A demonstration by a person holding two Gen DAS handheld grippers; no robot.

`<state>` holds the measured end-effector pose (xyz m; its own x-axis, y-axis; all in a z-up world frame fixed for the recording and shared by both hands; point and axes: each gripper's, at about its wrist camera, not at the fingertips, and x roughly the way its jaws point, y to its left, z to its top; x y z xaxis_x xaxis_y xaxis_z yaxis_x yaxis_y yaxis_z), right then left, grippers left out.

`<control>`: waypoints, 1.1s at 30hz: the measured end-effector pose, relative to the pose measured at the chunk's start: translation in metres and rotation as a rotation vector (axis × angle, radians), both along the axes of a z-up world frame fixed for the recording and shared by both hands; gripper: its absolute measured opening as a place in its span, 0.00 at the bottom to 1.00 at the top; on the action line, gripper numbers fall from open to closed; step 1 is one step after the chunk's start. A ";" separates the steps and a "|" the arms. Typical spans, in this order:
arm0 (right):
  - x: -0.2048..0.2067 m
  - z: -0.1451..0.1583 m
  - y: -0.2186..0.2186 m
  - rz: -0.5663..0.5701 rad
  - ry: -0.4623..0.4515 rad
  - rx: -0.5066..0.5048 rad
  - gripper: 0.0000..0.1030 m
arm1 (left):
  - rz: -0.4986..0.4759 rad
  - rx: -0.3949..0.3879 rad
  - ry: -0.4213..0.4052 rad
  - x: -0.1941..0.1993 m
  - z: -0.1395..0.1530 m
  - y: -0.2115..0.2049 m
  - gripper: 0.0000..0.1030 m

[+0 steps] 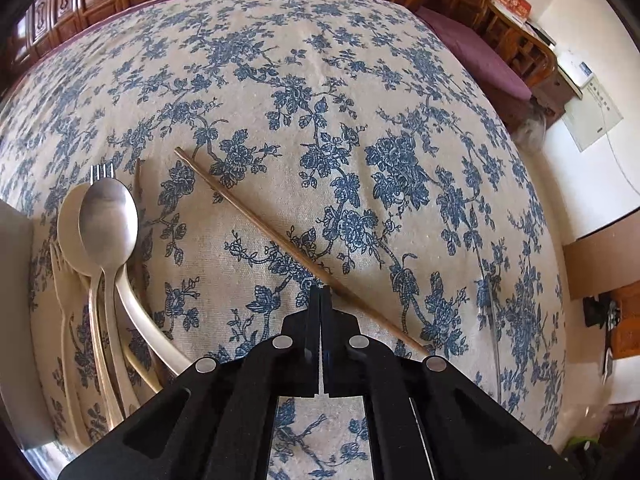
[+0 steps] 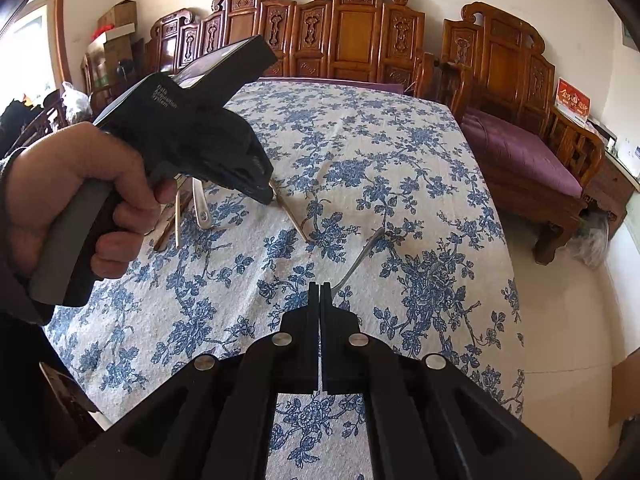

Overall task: Organize utensils
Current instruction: 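Grasp another wooden chopstick with the left gripper while the right gripper holds the silver spoon, then carry the chopstick into the grey tray and open the left gripper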

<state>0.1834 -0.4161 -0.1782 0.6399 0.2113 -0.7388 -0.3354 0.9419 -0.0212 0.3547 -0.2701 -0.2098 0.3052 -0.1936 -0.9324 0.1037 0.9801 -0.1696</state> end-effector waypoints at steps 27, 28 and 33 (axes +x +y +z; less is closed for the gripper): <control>-0.002 0.001 -0.001 -0.001 0.001 0.009 0.01 | -0.062 0.124 -0.034 0.012 -0.003 -0.015 0.04; -0.003 0.002 0.000 0.000 0.000 0.005 0.01 | -0.069 0.122 -0.037 0.011 -0.001 -0.013 0.04; -0.005 0.010 0.010 0.019 -0.009 -0.015 0.01 | -0.110 0.104 -0.075 -0.002 0.022 -0.001 0.04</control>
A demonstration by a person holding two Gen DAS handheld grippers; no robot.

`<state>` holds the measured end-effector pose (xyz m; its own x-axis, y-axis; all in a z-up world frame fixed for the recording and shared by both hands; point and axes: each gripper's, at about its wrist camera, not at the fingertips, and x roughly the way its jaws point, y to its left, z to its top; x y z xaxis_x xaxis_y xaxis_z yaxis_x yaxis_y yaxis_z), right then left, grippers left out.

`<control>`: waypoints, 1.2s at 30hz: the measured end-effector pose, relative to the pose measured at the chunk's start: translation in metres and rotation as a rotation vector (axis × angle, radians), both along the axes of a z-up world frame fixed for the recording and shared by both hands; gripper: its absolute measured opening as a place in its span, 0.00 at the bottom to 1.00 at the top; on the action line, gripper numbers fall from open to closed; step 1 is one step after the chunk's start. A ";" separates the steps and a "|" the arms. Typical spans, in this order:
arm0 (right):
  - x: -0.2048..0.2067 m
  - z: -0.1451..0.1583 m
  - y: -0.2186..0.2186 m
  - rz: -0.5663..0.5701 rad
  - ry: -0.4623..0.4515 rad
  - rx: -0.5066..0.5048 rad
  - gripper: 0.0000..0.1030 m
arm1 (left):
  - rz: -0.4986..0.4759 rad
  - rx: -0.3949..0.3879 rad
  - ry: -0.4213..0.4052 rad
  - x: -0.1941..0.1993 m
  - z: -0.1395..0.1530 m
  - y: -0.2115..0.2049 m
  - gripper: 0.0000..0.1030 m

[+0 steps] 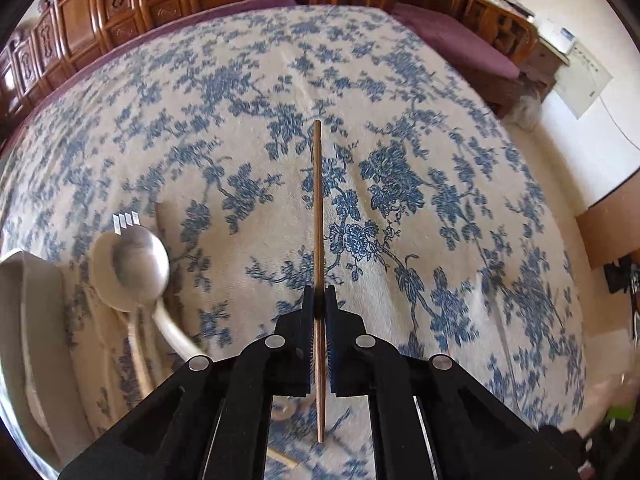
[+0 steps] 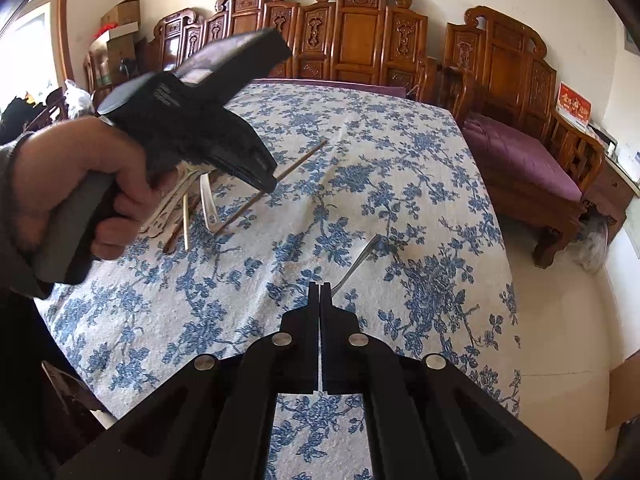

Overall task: Organize utensils
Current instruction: 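Carry the chopstick into the grey tray and open the left gripper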

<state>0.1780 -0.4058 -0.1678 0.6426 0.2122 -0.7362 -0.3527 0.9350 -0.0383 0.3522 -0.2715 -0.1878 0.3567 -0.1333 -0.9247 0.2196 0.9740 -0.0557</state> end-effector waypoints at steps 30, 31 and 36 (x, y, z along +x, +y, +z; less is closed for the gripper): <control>0.011 0.062 0.169 0.217 -0.123 0.021 0.01 | 0.017 0.020 -0.091 -0.049 0.069 0.235 0.04; 0.010 0.062 0.175 0.227 -0.125 0.020 0.01 | 0.025 0.019 -0.086 -0.049 0.066 0.243 0.04; 0.012 0.065 0.200 0.266 -0.133 0.029 0.01 | 0.037 0.019 -0.057 -0.053 0.049 0.267 0.04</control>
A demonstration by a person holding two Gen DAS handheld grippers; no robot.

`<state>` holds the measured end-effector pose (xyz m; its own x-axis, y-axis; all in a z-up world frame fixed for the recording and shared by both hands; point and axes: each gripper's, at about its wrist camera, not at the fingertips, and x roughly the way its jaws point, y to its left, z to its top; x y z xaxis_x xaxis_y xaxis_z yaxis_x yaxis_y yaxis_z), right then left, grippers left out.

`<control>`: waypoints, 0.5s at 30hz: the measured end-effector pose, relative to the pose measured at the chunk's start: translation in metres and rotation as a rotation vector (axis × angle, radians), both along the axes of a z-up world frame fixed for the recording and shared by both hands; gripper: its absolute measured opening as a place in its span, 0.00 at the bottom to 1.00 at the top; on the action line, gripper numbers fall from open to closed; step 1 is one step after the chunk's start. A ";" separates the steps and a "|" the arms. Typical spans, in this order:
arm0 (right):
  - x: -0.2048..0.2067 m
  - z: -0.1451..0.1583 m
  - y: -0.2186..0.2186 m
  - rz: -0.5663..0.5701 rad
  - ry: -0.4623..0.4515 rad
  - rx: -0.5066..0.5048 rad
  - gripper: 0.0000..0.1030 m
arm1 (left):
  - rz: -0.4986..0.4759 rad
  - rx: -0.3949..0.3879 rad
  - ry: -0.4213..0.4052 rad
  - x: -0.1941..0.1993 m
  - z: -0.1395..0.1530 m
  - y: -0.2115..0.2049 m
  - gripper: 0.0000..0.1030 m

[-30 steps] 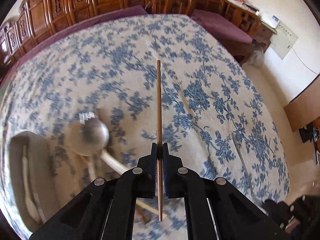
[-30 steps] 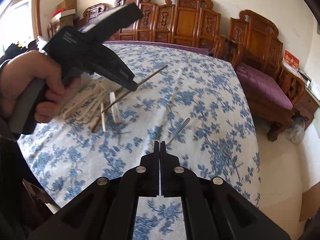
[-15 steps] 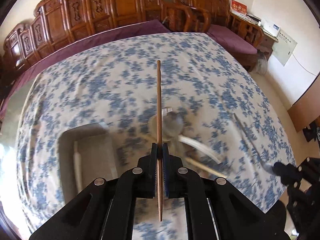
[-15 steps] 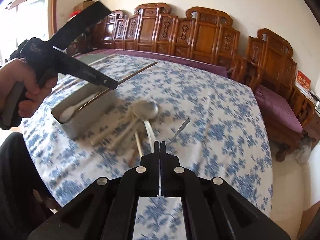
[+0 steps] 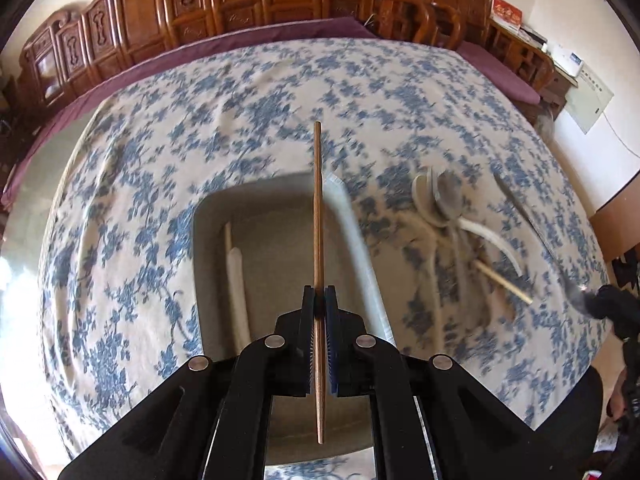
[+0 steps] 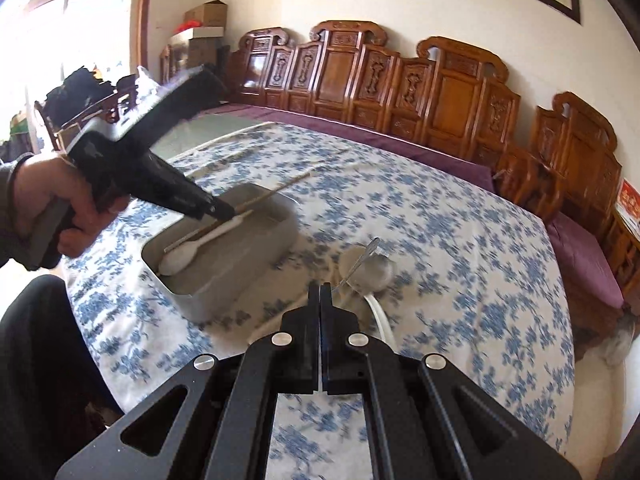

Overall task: Organize utensils
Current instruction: 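Carry the chopstick into the grey tray and open the left gripper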

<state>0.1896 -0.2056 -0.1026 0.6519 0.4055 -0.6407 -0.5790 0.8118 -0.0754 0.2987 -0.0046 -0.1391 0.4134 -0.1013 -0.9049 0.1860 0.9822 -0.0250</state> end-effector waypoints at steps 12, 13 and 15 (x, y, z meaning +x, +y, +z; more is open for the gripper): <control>0.003 0.002 0.040 0.050 -0.001 0.010 0.01 | 0.001 -0.003 0.050 -0.010 -0.032 0.017 0.04; 0.003 0.002 0.042 0.053 -0.001 0.007 0.01 | 0.002 -0.012 0.051 -0.012 -0.033 0.018 0.04; 0.002 0.002 0.047 0.060 -0.003 0.004 0.01 | 0.000 -0.017 0.050 -0.016 -0.036 0.019 0.04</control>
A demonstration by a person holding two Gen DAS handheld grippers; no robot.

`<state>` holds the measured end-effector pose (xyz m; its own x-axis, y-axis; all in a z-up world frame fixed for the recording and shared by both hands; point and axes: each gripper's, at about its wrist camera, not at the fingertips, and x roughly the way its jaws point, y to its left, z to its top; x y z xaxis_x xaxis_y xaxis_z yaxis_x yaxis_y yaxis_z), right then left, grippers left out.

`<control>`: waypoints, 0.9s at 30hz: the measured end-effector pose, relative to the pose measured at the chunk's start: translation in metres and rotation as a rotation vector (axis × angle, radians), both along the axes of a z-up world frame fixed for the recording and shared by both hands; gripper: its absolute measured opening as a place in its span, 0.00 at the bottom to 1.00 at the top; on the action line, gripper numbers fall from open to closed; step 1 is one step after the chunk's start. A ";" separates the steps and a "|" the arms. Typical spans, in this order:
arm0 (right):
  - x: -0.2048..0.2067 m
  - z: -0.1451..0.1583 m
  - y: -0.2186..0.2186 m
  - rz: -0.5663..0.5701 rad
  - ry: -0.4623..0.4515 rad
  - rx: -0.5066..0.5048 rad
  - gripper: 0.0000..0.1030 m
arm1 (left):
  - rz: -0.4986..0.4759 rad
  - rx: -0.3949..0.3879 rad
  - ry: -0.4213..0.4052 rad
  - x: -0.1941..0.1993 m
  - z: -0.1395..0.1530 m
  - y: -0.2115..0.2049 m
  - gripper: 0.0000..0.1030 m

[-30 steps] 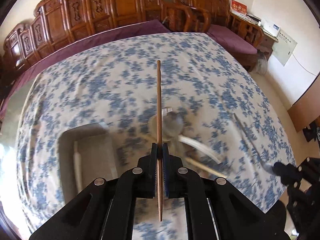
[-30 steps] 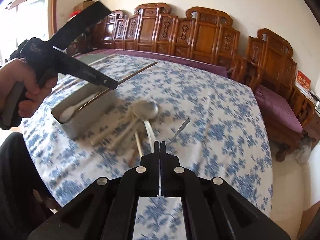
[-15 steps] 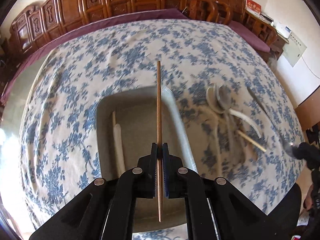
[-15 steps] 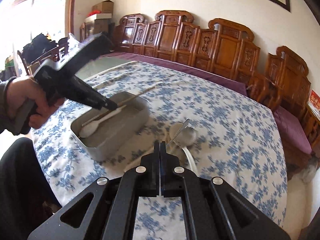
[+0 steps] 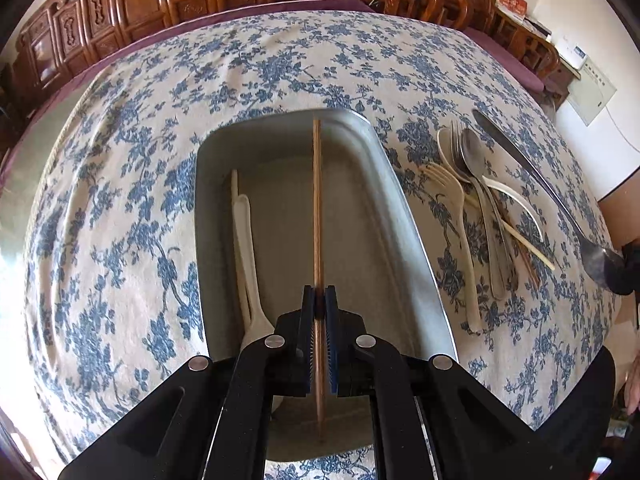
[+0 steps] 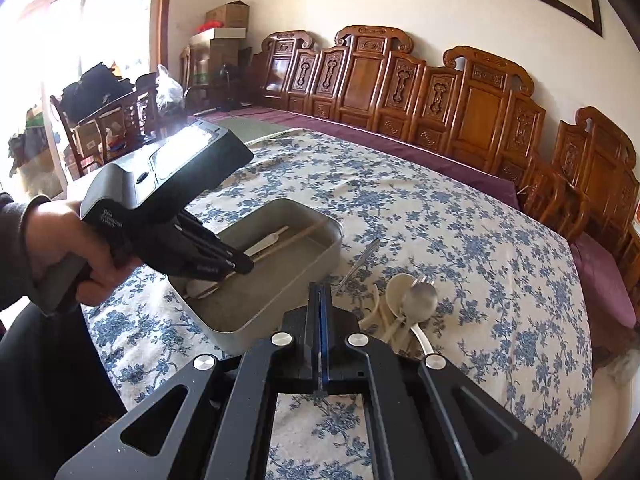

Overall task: Organize utensils
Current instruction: 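Carry the chopstick into the grey tray and open the left gripper, then lower the silver spoon into the grey tray and open the right gripper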

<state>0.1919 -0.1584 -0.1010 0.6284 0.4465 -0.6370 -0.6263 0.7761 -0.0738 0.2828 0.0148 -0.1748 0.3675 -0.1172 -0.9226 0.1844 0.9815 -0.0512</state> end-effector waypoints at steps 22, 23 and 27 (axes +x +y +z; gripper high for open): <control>0.023 -0.020 0.084 0.101 0.076 -0.009 0.01 | 0.082 -0.007 -0.141 -0.017 0.036 0.060 0.06; 0.026 -0.023 0.091 0.105 0.082 -0.015 0.01 | 0.090 -0.008 -0.143 -0.017 0.037 0.065 0.06; 0.038 -0.037 0.110 0.112 0.116 -0.034 0.01 | 0.118 -0.012 -0.147 -0.018 0.039 0.080 0.06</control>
